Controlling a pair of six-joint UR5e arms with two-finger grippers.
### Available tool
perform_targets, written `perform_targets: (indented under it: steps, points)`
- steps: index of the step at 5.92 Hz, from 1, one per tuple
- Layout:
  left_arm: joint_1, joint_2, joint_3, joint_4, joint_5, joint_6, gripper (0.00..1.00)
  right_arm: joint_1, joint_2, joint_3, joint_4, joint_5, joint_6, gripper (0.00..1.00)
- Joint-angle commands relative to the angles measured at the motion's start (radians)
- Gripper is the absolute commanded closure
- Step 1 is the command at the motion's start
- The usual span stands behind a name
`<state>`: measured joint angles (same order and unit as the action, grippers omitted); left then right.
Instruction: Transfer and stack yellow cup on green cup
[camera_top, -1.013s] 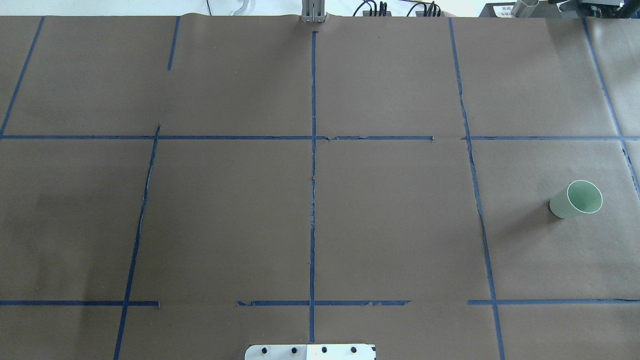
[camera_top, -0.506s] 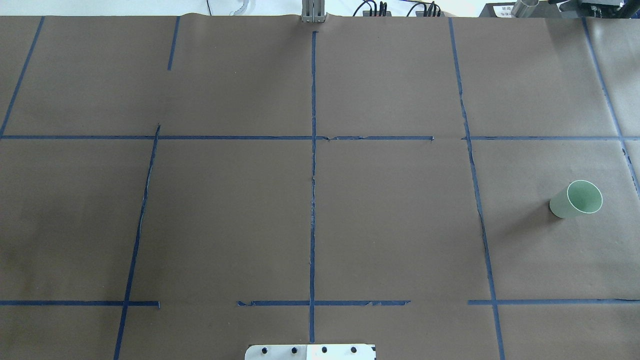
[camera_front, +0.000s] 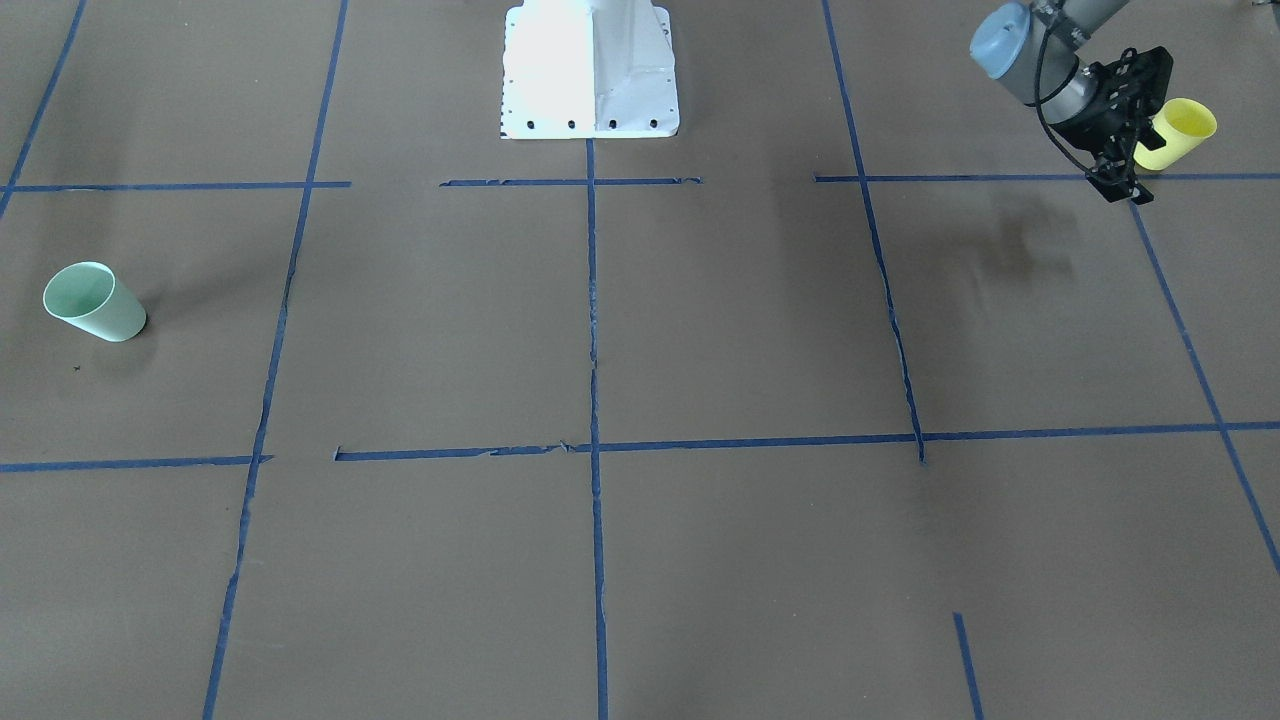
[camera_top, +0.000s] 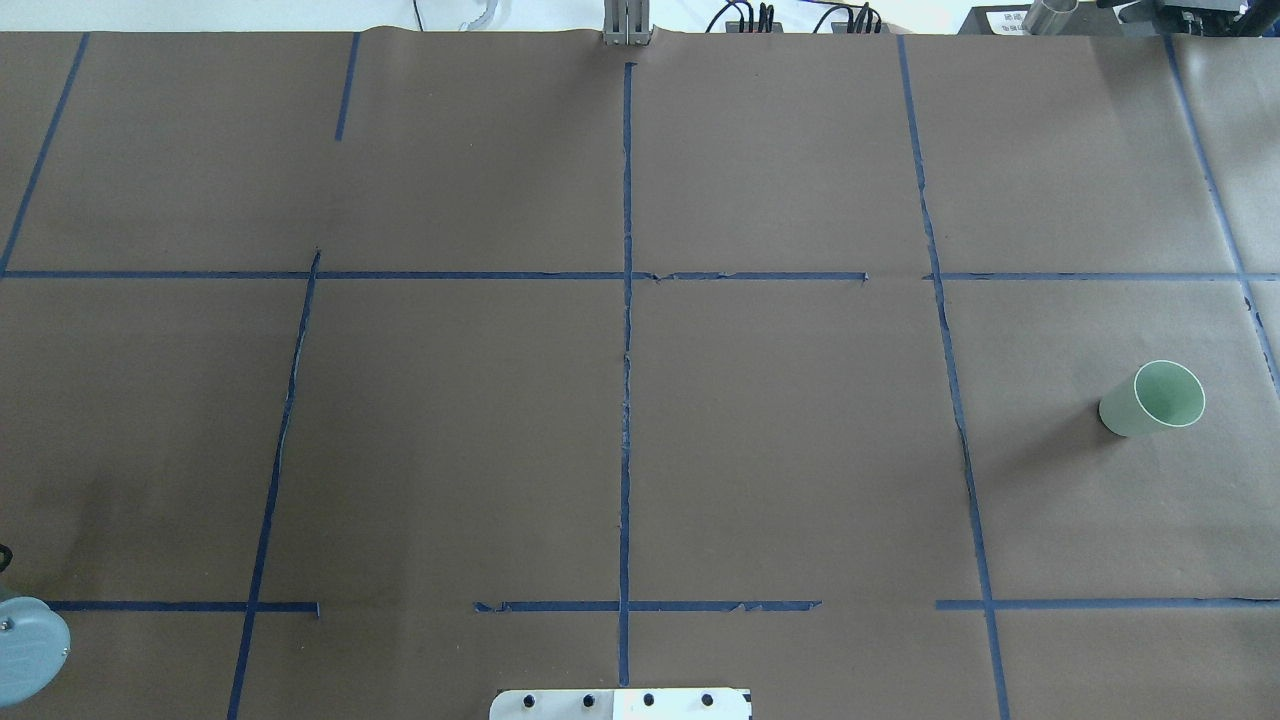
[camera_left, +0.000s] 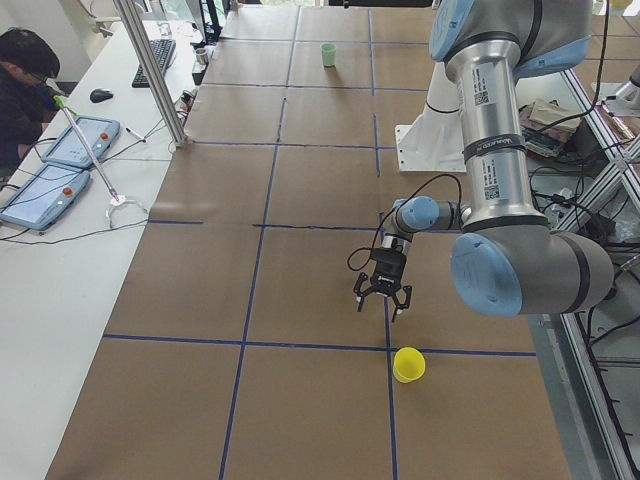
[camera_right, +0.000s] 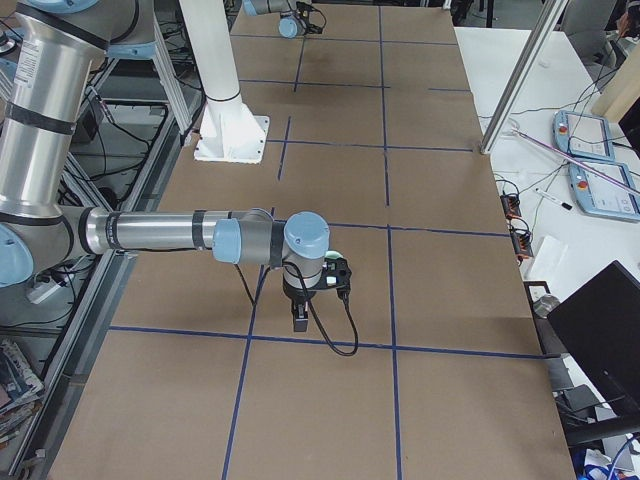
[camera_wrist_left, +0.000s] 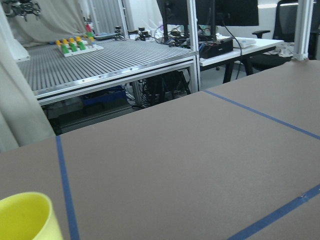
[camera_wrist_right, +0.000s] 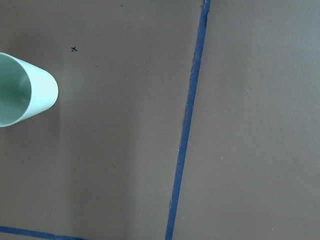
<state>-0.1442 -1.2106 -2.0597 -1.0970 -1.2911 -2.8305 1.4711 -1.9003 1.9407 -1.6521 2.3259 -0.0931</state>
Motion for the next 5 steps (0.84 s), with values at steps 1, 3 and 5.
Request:
perform_targets:
  steps: [1, 3, 5]
  points:
    - [0.095, -0.012, 0.047, 0.072, -0.092, -0.244, 0.0, 0.0, 0.001, -0.003, 0.0, -0.002, 0.001, 0.0]
    - [0.139, -0.01, 0.108, 0.069, -0.111, -0.331, 0.0, 0.0, 0.003, -0.005, 0.0, -0.003, 0.0, 0.0]
    - [0.141, -0.01, 0.186, 0.054, -0.108, -0.337, 0.0, 0.0, 0.003, -0.005, 0.0, -0.003, 0.001, 0.0]
